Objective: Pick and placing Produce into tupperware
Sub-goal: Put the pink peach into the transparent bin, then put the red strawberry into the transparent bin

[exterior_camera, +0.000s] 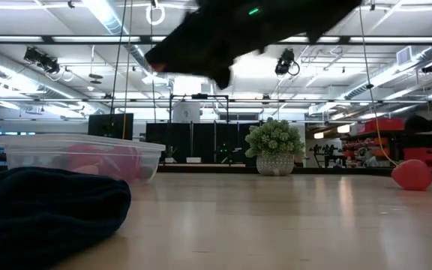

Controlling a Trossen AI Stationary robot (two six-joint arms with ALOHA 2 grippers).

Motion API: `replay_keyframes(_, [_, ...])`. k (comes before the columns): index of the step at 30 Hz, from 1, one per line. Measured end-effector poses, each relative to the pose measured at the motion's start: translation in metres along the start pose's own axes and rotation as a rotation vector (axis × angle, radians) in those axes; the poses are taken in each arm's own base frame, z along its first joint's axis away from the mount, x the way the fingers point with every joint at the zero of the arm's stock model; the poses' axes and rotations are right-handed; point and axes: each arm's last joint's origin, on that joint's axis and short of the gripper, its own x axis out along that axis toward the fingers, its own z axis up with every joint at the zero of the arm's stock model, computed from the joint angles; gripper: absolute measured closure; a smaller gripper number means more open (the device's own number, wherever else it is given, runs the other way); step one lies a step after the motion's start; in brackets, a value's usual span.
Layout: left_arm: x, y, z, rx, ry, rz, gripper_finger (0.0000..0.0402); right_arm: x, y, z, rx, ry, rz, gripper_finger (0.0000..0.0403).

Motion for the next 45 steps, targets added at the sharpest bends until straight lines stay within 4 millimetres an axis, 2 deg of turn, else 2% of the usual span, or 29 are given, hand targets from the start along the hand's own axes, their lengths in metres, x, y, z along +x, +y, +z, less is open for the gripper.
replay_keyframes(5, [-0.006,0.006,-0.002,-0.026,0.001,0.006,0.0230,0.052,-0.013,0.001,-0.065,0.110,-0.064,0.0282])
replay_keyframes(8, [-0.008,0.004,-0.005,-0.035,0.012,0.003,0.0230,0.074,-0.027,-0.005,-0.073,0.214,-0.103,0.0265])
replay_keyframes(12, [-0.009,0.000,-0.010,-0.020,0.032,0.003,0.0230,0.089,-0.042,-0.011,-0.062,0.312,-0.136,0.0237])
replay_keyframes(16, [-0.012,-0.003,-0.016,0.005,0.056,0.005,0.0230,0.088,-0.044,-0.008,-0.071,0.344,-0.149,0.0215])
replay_keyframes(19, [-0.014,-0.004,-0.018,-0.019,0.063,0.005,0.0230,0.074,-0.040,0.010,-0.092,0.357,-0.148,0.0208])
replay_keyframes(23, [-0.017,-0.006,-0.022,-0.027,0.075,0.003,0.0230,0.037,-0.031,0.039,-0.111,0.450,-0.143,0.0207])
replay_keyframes(27, [-0.021,-0.009,-0.026,-0.018,0.082,-0.006,0.0230,-0.006,-0.017,0.054,-0.116,0.609,-0.144,0.0212])
replay_keyframes(30, [-0.023,-0.011,-0.027,-0.032,0.081,-0.014,0.0230,-0.034,-0.003,0.056,-0.065,0.721,-0.181,0.0217])
replay_keyframes(35, [-0.027,-0.015,-0.031,-0.032,0.078,-0.034,0.0230,-0.071,0.015,0.038,-0.008,0.778,-0.358,0.0225])
replay_keyframes(45, [-0.033,-0.021,-0.035,-0.001,0.073,-0.062,0.0230,-0.146,0.034,-0.045,0.279,0.788,-0.606,0.0227])
